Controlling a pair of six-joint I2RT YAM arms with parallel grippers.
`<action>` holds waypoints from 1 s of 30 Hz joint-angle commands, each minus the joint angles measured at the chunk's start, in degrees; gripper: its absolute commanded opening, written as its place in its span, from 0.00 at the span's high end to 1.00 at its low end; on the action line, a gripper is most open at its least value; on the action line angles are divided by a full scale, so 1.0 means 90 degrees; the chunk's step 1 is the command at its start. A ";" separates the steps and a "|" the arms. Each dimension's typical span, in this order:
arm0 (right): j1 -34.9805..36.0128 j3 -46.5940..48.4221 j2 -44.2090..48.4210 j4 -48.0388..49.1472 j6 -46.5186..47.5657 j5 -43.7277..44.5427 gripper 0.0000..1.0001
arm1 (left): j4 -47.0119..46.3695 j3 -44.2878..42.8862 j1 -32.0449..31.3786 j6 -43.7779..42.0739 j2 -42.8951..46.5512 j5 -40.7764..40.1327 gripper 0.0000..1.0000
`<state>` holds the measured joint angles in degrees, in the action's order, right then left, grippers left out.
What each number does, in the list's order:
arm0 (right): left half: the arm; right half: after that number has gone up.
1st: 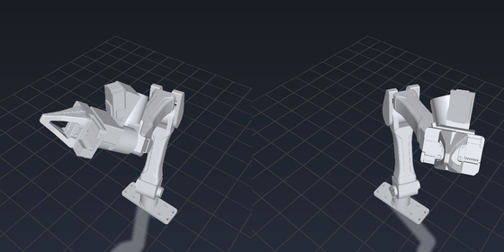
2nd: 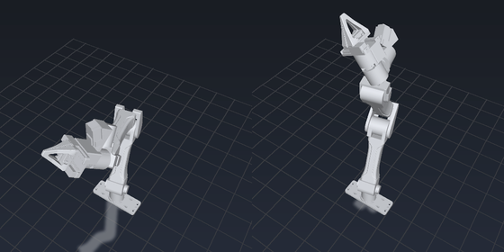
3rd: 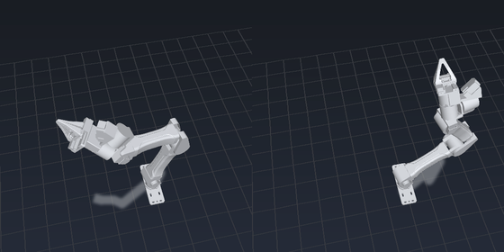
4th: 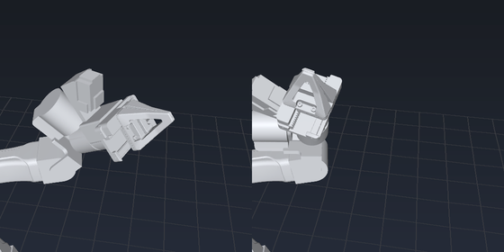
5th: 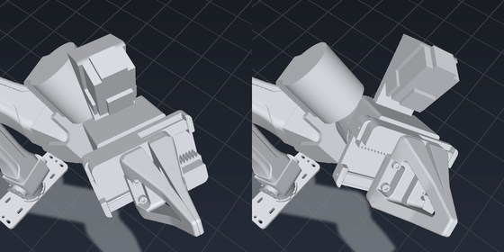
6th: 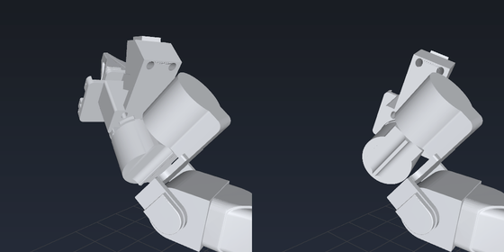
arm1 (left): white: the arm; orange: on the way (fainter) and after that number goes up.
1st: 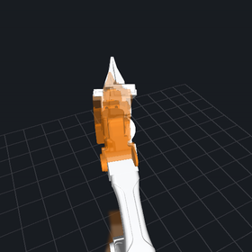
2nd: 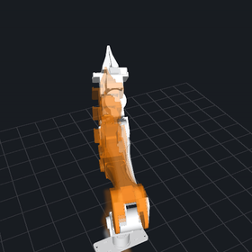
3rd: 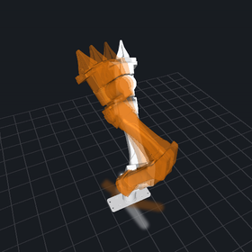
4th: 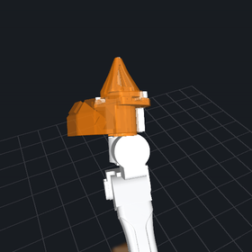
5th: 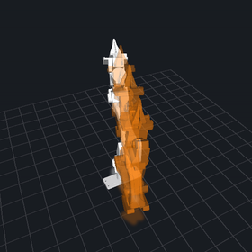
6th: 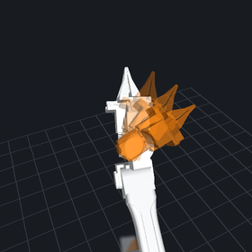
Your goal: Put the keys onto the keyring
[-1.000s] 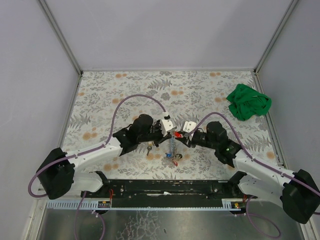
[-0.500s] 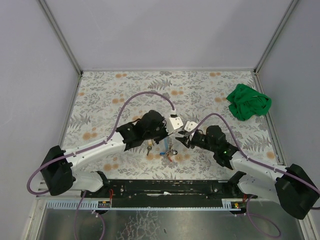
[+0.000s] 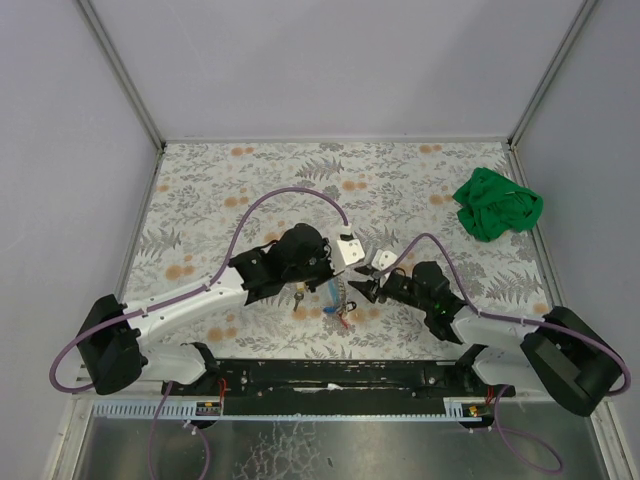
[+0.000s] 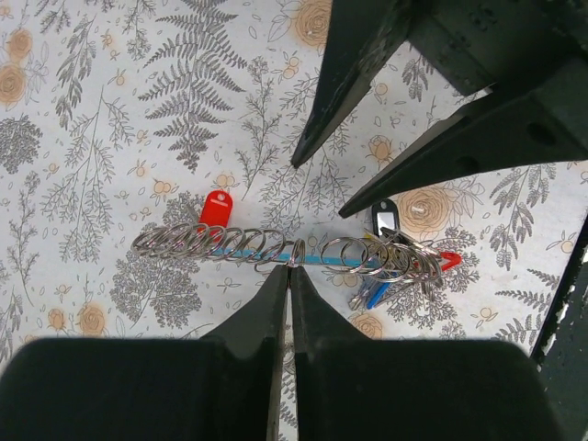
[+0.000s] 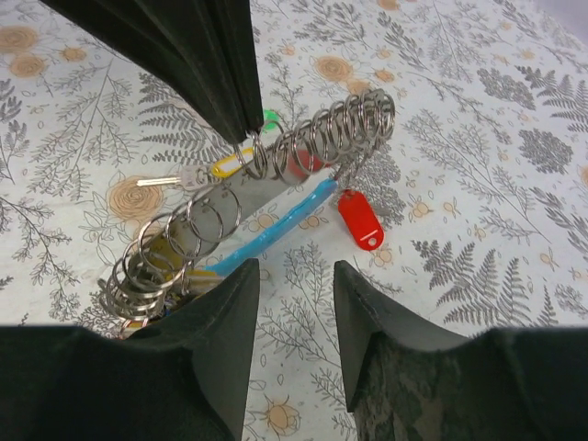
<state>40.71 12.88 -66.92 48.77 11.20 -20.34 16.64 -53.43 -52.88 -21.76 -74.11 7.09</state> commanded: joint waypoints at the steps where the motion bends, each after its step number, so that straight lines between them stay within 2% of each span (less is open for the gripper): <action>1: -0.0023 0.0159 -0.0385 0.1610 -0.0324 -0.0396 0.55 | -0.0355 -0.0053 -0.0009 -0.0139 0.0132 0.0371 1.00; 13: -0.0031 0.0219 -0.1187 0.2976 -0.0786 -0.0774 0.55 | -0.0345 -0.0041 -0.0021 -0.0193 0.0148 0.0637 1.00; 18: -0.0085 0.0199 -0.1357 0.3295 -0.1238 -0.0048 0.57 | -0.0301 -0.0040 -0.0019 -0.0233 0.0210 0.0692 1.00; 21: -0.0218 0.0164 -0.1317 0.3151 -0.1639 0.0642 0.60 | -0.0261 -0.0007 -0.0023 -0.0263 0.0260 0.0679 1.00; 26: -0.0486 0.0053 -0.0865 0.2528 -0.2050 0.1141 0.61 | -0.0192 -0.0020 -0.0030 -0.0317 0.0273 0.0602 1.00; 28: -0.0528 0.0063 -0.0625 0.2103 -0.1904 0.1015 0.61 | -0.0189 -0.0041 -0.0022 -0.0352 0.0258 0.0575 1.00; 30: -0.0529 0.0036 -0.0370 0.1775 -0.1499 0.0475 0.60 | -0.0182 -0.0063 -0.0029 -0.0378 0.0233 0.0555 1.00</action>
<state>36.34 13.06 -74.63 68.12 -4.60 -13.96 16.82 -53.43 -52.88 -23.51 -73.30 11.81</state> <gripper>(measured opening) 0.393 0.005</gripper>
